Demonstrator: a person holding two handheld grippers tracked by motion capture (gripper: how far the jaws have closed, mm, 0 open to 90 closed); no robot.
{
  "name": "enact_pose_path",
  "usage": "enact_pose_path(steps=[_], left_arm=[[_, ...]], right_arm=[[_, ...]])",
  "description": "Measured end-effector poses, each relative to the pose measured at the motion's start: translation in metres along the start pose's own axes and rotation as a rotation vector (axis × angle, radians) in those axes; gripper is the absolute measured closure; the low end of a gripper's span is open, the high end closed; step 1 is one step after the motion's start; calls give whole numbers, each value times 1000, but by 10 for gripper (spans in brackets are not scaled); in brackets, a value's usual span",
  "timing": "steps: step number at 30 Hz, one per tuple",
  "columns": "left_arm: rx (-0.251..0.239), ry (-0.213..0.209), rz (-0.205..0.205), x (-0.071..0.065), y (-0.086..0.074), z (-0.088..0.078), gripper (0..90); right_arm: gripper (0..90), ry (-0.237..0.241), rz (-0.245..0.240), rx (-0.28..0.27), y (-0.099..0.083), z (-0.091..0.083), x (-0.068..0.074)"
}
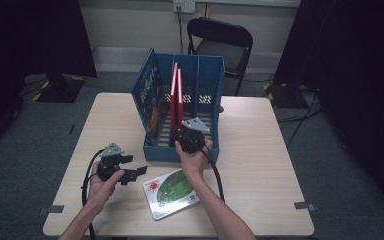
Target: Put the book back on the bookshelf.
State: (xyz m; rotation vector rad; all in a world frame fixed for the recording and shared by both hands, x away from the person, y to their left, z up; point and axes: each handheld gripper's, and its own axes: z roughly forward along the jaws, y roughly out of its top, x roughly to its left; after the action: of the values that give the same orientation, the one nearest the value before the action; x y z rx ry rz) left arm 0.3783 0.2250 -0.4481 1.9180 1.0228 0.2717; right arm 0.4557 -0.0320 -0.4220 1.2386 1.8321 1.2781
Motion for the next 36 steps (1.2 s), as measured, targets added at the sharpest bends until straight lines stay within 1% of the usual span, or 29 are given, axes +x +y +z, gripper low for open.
enact_pose_path(steps=[2,6,9,11,14,16,17,20,22,24,28,29,30,32,34,36], left_arm=[[5,1,-2,0,0,0,221],[5,-2,-1,0,0,0,221],[1,-2,3,0,0,0,221],[1,-1,-3,0,0,0,221],[3,-1,-1,-1,0,0,221],[11,0,2,-1,0,1,221],[8,-2,2,-2,0,2,221],[9,-5,7,-2,1,2,221],[11,-4,5,-1,0,2,221],[8,-1,0,-1,0,1,221],[6,-2,-3,0,0,0,221],[5,-2,-3,0,0,0,221],[6,-2,-2,0,0,0,221],[9,-3,1,0,0,1,221],[9,-2,0,-1,0,2,221],[12,-5,4,-1,0,2,221]], right_arm=[[687,0,-26,4,1,1,0],[666,18,-31,10,1,1,-1],[652,46,-41,5,-1,-2,1],[650,73,-31,9,0,-7,1],[671,96,-17,4,-1,-13,-1],[695,103,-19,11,-3,-14,-2],[716,102,-16,16,-3,-14,-3],[715,117,-19,21,-2,-12,-5],[716,108,-40,21,0,-10,-3],[718,105,-40,21,2,-8,-3],[725,99,-44,26,5,-2,-8],[725,108,-44,27,7,-1,-11],[724,108,-43,30,7,0,-11],[722,123,-62,42,10,2,-13],[719,127,-80,46,11,4,-14],[715,143,-71,52,12,5,-15]])
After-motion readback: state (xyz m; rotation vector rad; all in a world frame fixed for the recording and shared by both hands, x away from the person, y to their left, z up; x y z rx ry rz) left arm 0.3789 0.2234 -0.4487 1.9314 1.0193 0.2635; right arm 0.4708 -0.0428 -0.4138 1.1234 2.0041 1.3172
